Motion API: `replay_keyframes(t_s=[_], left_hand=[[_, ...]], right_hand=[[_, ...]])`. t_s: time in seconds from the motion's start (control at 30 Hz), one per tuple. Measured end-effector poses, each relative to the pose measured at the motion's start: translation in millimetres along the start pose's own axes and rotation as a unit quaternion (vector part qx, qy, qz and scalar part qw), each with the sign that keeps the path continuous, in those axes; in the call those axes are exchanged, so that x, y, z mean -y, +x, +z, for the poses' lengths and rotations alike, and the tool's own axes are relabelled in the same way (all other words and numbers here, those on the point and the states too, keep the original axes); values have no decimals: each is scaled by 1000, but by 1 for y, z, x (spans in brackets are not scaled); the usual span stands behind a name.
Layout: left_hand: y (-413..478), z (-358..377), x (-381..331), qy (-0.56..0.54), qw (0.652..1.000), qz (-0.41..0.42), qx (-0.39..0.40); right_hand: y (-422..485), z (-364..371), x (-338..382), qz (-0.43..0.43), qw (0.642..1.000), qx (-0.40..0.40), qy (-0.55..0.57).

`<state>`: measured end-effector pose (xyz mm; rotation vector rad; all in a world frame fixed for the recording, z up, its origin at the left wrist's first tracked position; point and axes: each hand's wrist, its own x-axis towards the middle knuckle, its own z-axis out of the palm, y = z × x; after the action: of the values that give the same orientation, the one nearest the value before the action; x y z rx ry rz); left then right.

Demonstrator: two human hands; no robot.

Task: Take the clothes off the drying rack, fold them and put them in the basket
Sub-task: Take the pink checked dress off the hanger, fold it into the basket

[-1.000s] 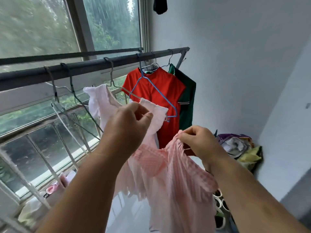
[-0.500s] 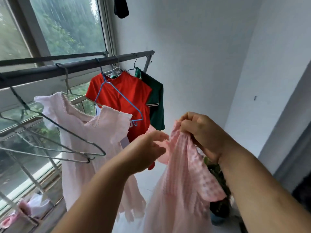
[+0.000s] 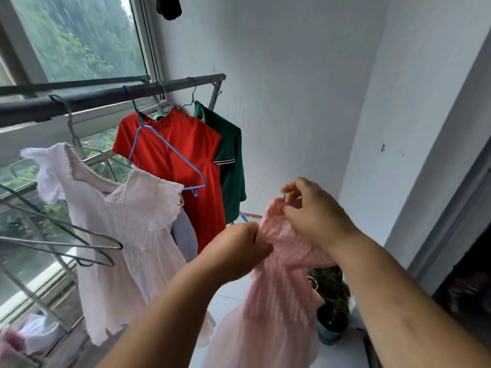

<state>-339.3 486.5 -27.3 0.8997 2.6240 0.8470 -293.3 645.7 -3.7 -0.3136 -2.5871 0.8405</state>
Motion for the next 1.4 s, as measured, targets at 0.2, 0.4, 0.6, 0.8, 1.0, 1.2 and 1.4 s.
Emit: replay_keyframes(t_s=[0.2, 0.4, 0.6, 0.8, 1.0, 1.2, 1.4], left_hand=[[7, -8, 2, -148, 977, -110, -104], [4, -24, -4, -458, 864, -162, -134], [-2, -35, 14, -401, 888, -84, -211], [-13, -24, 38, -97, 983, -14, -154], [-17, -24, 50, -114, 988, -33, -97], [-19, -14, 55, -101, 992, -43, -58], [-14, 6, 47, -47, 985, -6, -167]], right_hand=[[-18, 3, 7, -11, 998, 50, 37], [-34, 43, 11, -29, 976, 213, -18], [-25, 60, -10, 68, 959, 137, 240], [-17, 59, -11, 82, 946, 87, 301], [-22, 55, -12, 50, 966, 123, 222], [-22, 67, -17, 48, 967, 134, 210], [-24, 76, -14, 43, 970, 135, 198]])
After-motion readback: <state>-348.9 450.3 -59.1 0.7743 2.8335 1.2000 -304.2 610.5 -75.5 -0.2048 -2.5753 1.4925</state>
